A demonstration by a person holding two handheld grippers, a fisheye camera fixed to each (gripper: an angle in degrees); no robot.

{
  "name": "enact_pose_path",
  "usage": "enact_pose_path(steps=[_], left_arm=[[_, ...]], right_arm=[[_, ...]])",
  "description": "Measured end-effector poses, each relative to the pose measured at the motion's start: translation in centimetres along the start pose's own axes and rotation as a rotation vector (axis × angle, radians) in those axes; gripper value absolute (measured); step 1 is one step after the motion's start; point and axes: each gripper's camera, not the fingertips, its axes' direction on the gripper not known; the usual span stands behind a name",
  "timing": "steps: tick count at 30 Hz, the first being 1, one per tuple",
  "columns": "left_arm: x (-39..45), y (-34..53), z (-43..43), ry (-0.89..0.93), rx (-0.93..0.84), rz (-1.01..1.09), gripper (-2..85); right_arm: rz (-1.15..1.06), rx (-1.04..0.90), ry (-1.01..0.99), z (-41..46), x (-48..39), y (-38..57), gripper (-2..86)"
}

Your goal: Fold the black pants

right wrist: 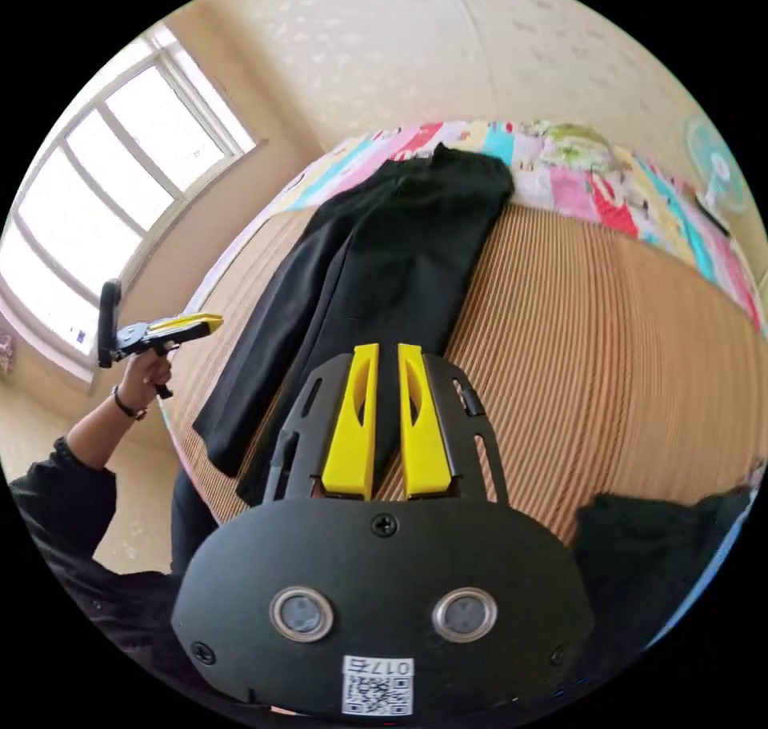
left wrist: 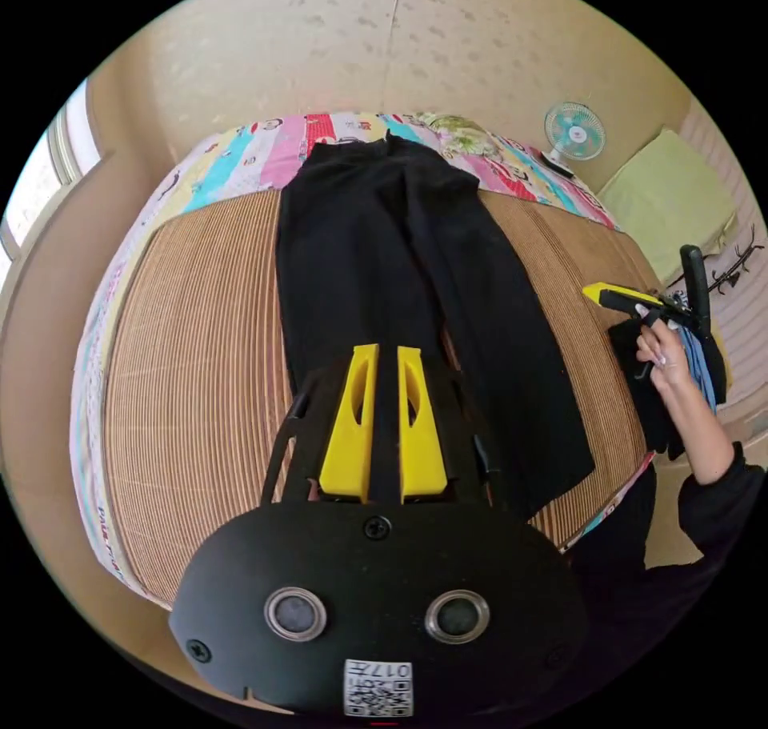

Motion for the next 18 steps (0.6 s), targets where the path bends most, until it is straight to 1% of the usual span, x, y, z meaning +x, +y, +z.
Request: enact_pose_path(steps=[1, 2, 3, 4, 5, 6, 7, 8, 9, 11, 12, 15, 17, 18], left_arm=[[0.3, 1.5, 0.5, -0.018, 0.0, 0.005, 5.7], [1.1, 4.1, 0.9, -0.073, 0.009, 0.016, 5.9], [1.6, 6.2, 1.1, -0.123, 0.019, 0.003, 6.1], [1.7, 7.1, 1.2, -0.136, 0.014, -0.011, 6.3], [1.9, 8.5, 1.8, -0.139, -0.026, -0.037, 6.5], [1.9, 9.9, 1.2, -0.144, 0.02, -0.108, 6.6], [1.7, 10.5, 0.9, -0.132, 0.029, -0.16, 6.3], [1.5, 11.3, 0.6, -0.086, 0.024, -0.245, 5.6], [1.6, 11.6, 0.2, -0.074, 0.01, -0.277, 4.3], [2.5, 11.8, -0.3, -0.133, -0.019, -0.232, 2.4], [3.2, 11.9, -0.6, -0.185, -0.036, -0.183, 1.3], [4.2, 12.9, -1.8, -0.25, -0.096, -0.078, -0.2], [3.9, 14.0, -2.9, -0.235, -0.131, -0.047, -0.5], [3.1, 15.2, -3.7, -0.196, -0.146, -0.071, -0.6]], right_arm=[[0.019, -0.014, -0.043, 0.7, 0.3, 1.8, 5.5], [0.033, -0.019, -0.104, 1.6, 0.2, 5.2, 6.3], [0.055, -0.025, -0.114, 2.1, -0.2, 7.9, 7.1], [0.068, -0.032, -0.115, 2.3, -0.5, 9.1, 7.5], [0.082, -0.051, -0.134, 2.5, -1.3, 11.0, 8.5], [0.06, -0.025, -0.18, 2.1, -2.6, 12.8, 8.9], [0.049, -0.023, -0.185, 2.0, -3.3, 13.6, 8.9], [0.005, -0.027, -0.128, 2.0, -5.1, 14.9, 7.9], [-0.075, -0.048, 0.017, 2.2, -7.2, 16.0, 5.9], [-0.214, -0.053, 0.16, 2.2, -9.6, 17.1, 4.6], [-0.197, -0.089, 0.169, 1.7, -9.9, 17.0, 4.0], [-0.09, -0.164, 0.152, -1.0, -8.9, 17.8, 3.2], [-0.086, -0.179, 0.21, -3.0, -8.3, 20.0, 3.0], [-0.096, -0.192, 0.242, -4.4, -8.0, 21.8, 2.9]])
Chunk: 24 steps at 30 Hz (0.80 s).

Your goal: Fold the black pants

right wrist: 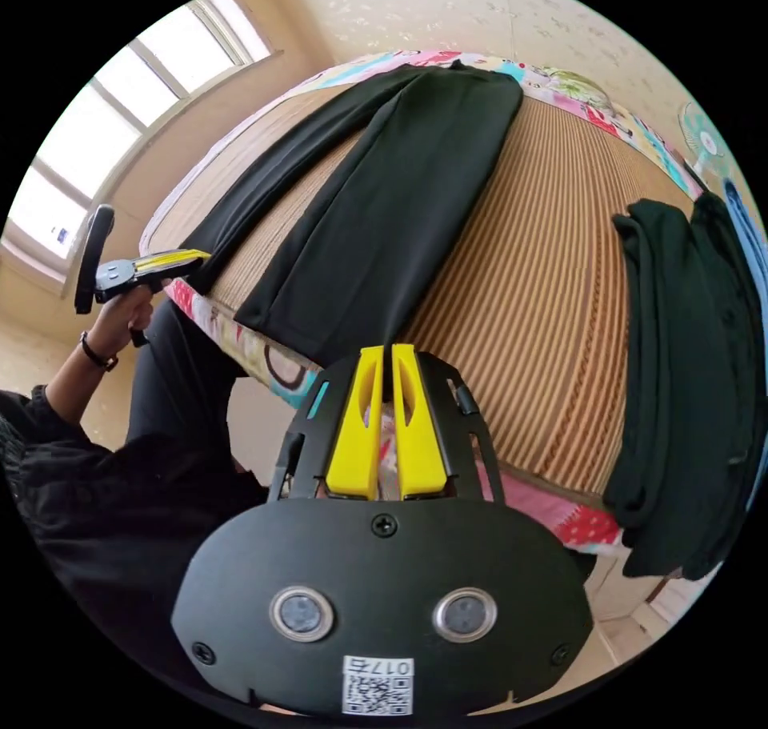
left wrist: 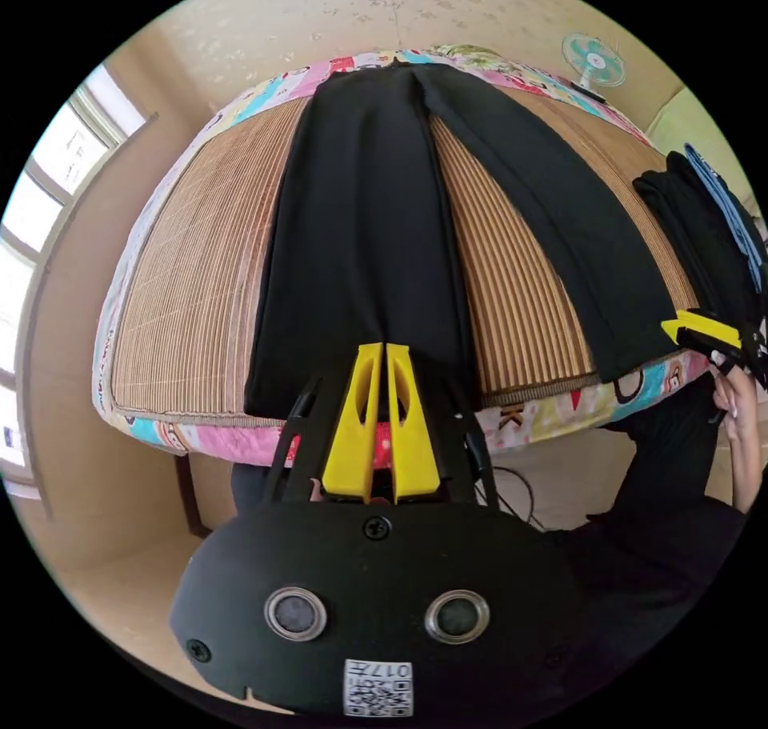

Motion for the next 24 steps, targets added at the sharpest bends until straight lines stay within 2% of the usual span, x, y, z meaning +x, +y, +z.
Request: enact_pose_path(steps=[4, 5, 6, 10, 12, 15, 17, 20, 21, 22, 24], left_arm=[[-3.7, 4.2, -0.5, 0.227, -0.109, -0.121, -0.8], [-4.6, 5.5, 0.0, 0.305, -0.181, -0.142, -0.8], [-5.5, 7.1, -0.4, 0.39, -0.165, -0.175, -0.8], [-7.3, 9.2, -5.5, 0.653, 0.079, -0.201, 0.1], [-6.9, 7.1, -10.1, 0.784, 0.21, -0.119, 4.1], [-4.7, 2.0, -14.4, 0.947, 0.263, 0.022, 11.2], [-2.9, -1.2, -15.1, 0.976, 0.234, 0.054, 13.4], [1.3, -6.0, -12.9, 0.854, 0.048, 0.124, 14.3], [3.0, -7.1, -11.2, 0.82, -0.064, 0.163, 11.5], [3.5, -7.3, -10.5, 0.803, -0.103, 0.161, 9.1], [3.5, -6.6, -9.3, 0.787, -0.082, 0.127, 4.7]], right_arm=[[0.004, -0.057, -0.008, -2.3, 1.4, 5.8, 2.7], [0.06, -0.066, -0.021, -3.1, 2.1, 7.3, 2.8], [0.116, -0.051, -0.042, -4.1, 2.8, 8.7, 2.8], [0.139, 0.155, -0.165, -9.1, 3.3, 10.7, 2.8], [0.005, 0.261, -0.262, -11.9, 1.9, 9.6, 2.8], [-0.201, 0.293, -0.374, -13.2, -0.9, 6.7, 2.9], [-0.286, 0.288, -0.437, -13.0, -2.7, 4.8, 2.9], [-0.352, 0.276, -0.517, -12.1, -4.7, 2.7, 3.1], [-0.359, 0.266, -0.551, -11.7, -5.1, 2.2, 3.2], [-0.354, 0.257, -0.566, -11.4, -5.2, 2.0, 3.3], [-0.324, 0.167, -0.582, -10.1, -4.6, 1.5, 3.8]])
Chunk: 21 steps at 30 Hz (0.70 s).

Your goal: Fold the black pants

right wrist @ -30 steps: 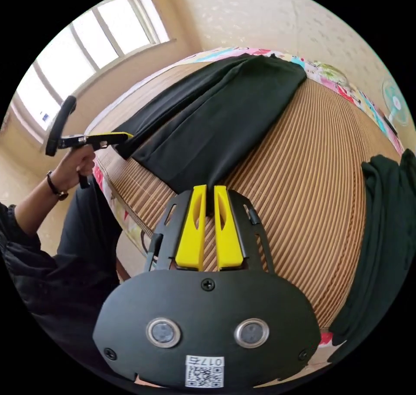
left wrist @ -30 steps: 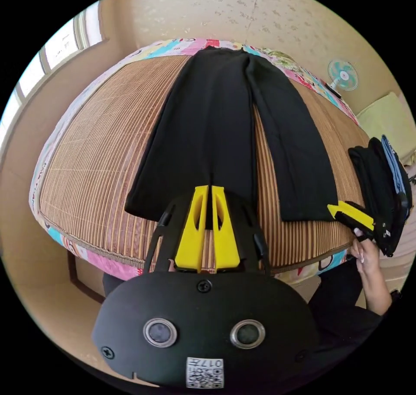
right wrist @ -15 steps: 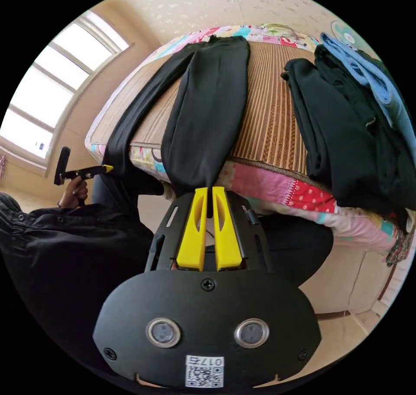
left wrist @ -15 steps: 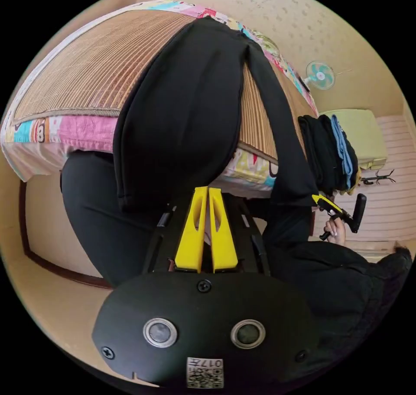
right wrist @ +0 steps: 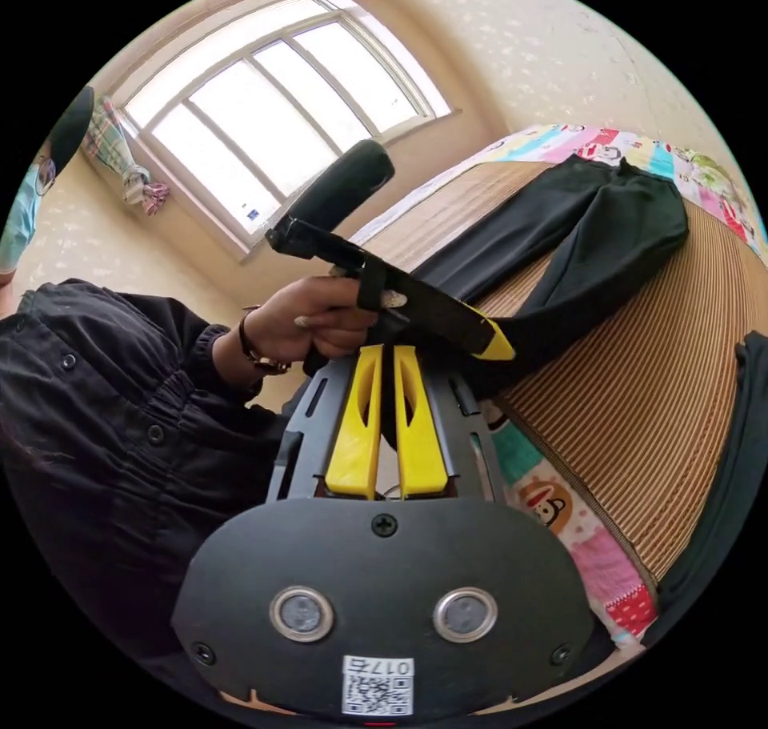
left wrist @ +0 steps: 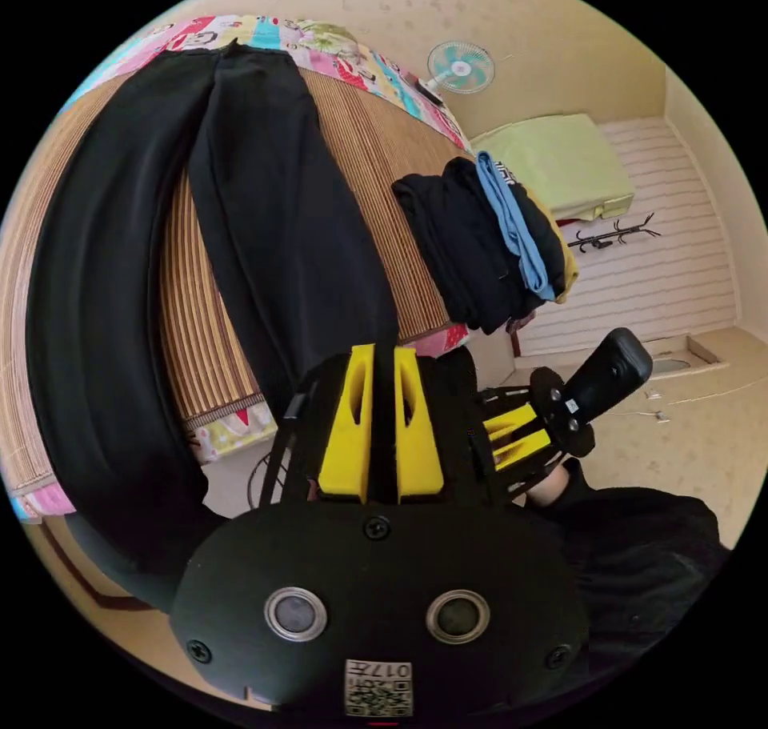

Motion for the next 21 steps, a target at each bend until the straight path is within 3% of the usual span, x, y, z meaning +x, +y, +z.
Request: enact_pose_path(steps=[4, 7, 14, 19, 21], left_arm=[[-1.3, 1.9, -0.9, -0.037, 0.072, -0.034, 4.2], [-2.5, 3.2, -2.6, 0.029, 0.125, -0.045, 4.2], [-6.1, 4.4, -6.5, 0.199, 0.213, -0.051, 4.1], [-8.3, 5.3, -6.8, 0.276, 0.242, -0.075, 4.0], [-9.2, 5.7, -7.4, 0.304, 0.274, -0.092, 4.0]], right_arm=[[0.034, -0.069, -0.08, -2.3, 3.4, 0.8, 5.8], [0.223, -0.03, -0.003, -6.5, 9.7, -1.9, 11.1], [0.601, 0.194, 0.018, -9.6, 31.6, -15.9, 17.3], [0.88, 0.318, 0.056, -7.5, 43.3, -20.6, 14.7], [0.94, 0.436, 0.099, -7.9, 45.0, -21.5, 5.9]])
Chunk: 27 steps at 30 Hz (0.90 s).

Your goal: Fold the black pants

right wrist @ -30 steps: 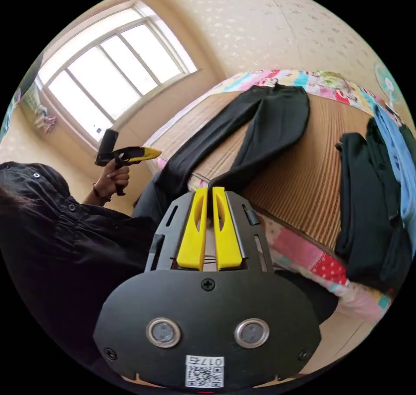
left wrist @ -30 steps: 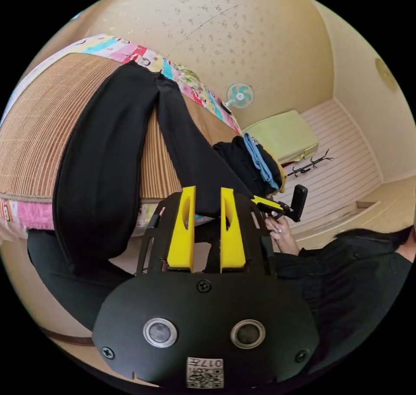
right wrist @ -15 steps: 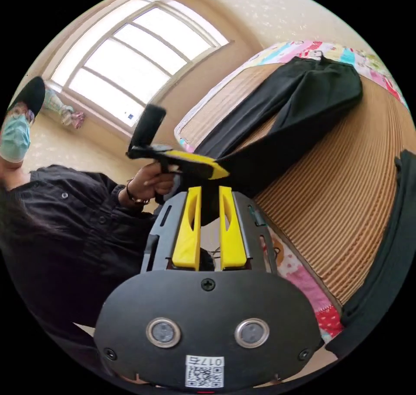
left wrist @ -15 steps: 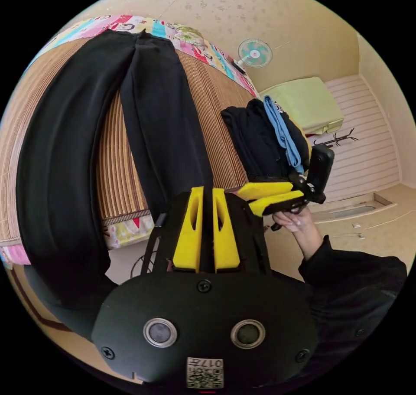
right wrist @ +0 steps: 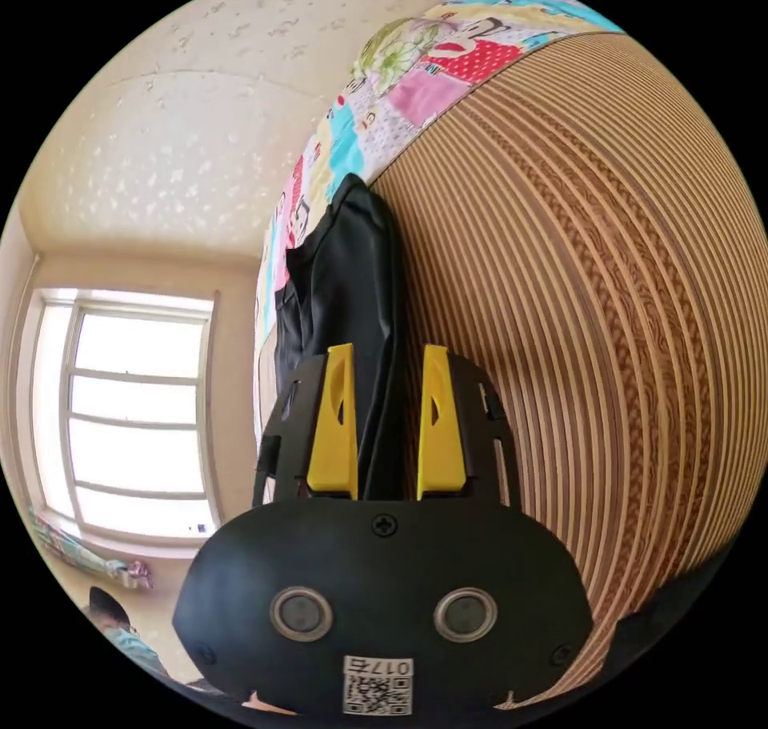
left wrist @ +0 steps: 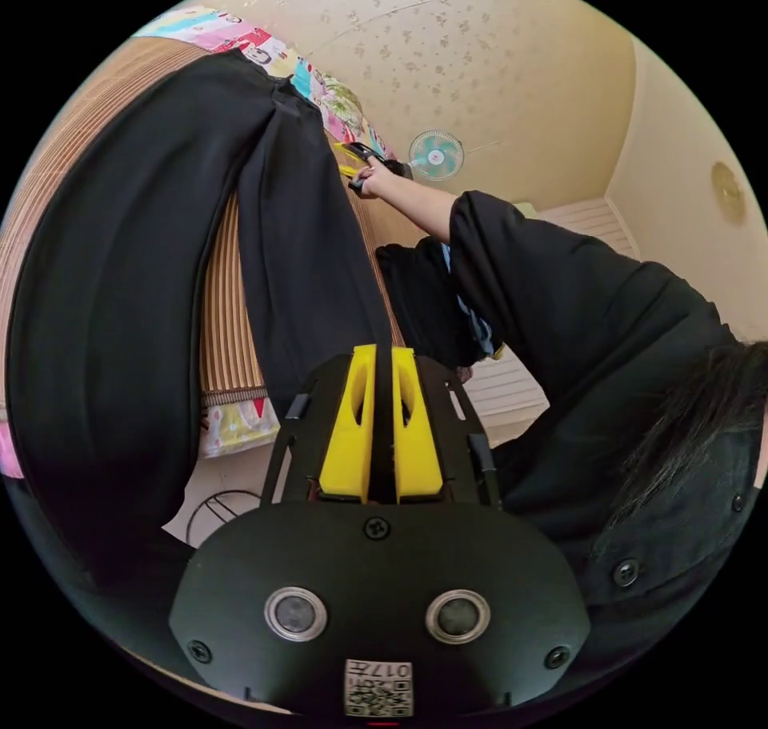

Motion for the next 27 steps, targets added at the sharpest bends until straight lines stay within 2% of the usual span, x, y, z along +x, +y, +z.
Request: enact_pose_path(steps=[4, 6, 9, 12, 15, 17, 20, 22, 24, 27], left_arm=[[-1.5, 0.5, -2.8, 0.116, 0.068, -0.032, 3.8], [-2.4, 1.8, -6.1, 0.156, 0.139, -0.061, 3.1], [-3.7, 4.0, -10.4, 0.13, 0.237, -0.143, 2.9], [-5.1, 6.7, -14.0, 0.025, 0.36, -0.233, 3.2], [-7.5, 8.6, -16.0, -0.228, 0.354, -0.457, 6.2], [-7.8, 9.2, -16.6, -0.356, 0.341, -0.496, 8.9], [-6.7, 8.3, -16.6, -0.454, 0.367, -0.417, 8.9], [-6.4, 6.2, -15.8, -0.457, 0.35, -0.34, 8.9], [-6.5, 2.5, -14.1, -0.466, 0.313, -0.238, 8.9], [-7.1, -2.4, -10.5, -0.57, 0.23, -0.131, 9.0]], right_arm=[[-0.098, -0.019, -0.106, 2.4, -4.0, -0.9, 3.9], [-0.265, 0.025, -0.263, 4.0, -10.0, 1.0, 3.6], [-0.344, -0.006, -0.501, 7.9, -16.7, 4.1, 3.7], [-0.318, -0.113, -0.624, 14.1, -21.6, 7.1, 4.6], [-0.319, -0.243, -0.52, 19.0, -23.8, 10.5, 7.2], [-0.334, -0.269, -0.447, 19.5, -23.9, 13.3, 9.0], [-0.484, -0.344, -0.405, 17.3, -23.2, 19.3, 11.0], [-0.585, -0.348, -0.296, 14.6, -21.9, 24.3, 11.4], [-0.675, -0.335, -0.137, 11.0, -19.5, 31.4, 11.5], [-0.805, -0.338, -0.091, 7.9, -17.3, 40.1, 10.8]])
